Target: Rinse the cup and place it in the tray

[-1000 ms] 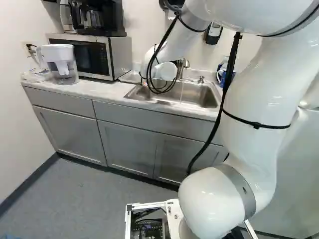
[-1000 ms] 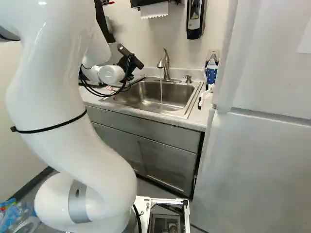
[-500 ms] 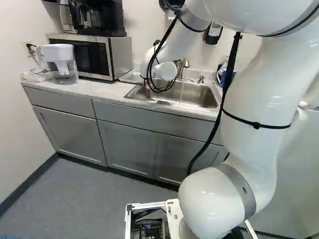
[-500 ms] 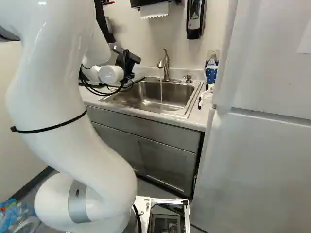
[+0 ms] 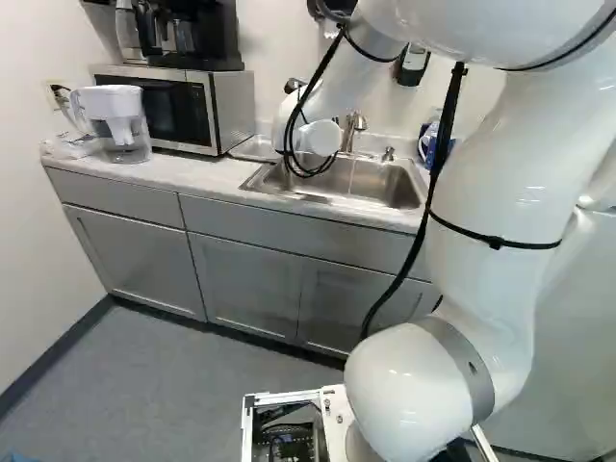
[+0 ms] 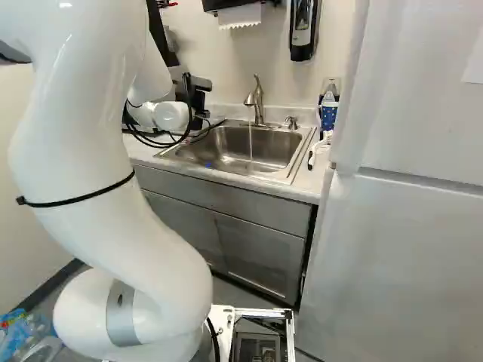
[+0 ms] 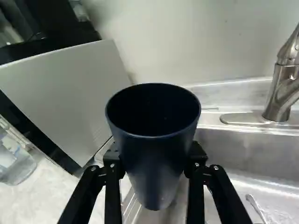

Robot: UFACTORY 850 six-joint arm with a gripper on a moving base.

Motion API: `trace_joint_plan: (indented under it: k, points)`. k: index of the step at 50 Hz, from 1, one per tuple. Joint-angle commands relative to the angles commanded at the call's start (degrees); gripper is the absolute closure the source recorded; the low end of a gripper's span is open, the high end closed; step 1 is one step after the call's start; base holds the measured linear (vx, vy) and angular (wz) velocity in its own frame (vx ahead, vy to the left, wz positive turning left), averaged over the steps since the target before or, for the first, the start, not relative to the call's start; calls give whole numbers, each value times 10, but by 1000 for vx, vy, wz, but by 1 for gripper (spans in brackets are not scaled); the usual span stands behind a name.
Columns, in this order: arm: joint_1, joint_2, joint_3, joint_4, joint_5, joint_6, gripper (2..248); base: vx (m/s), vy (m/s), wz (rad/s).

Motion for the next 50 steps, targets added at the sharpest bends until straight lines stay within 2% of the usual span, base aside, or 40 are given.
trace_joint_plan:
  k: [19, 34, 50]
  points:
    - [0, 0, 0, 0, 0, -114, 125, 0, 0, 0]
    - [0, -2, -3, 0, 0, -114, 125, 0, 0, 0]
    - [-1, -43, -47, 0, 11, -114, 125, 0, 0, 0]
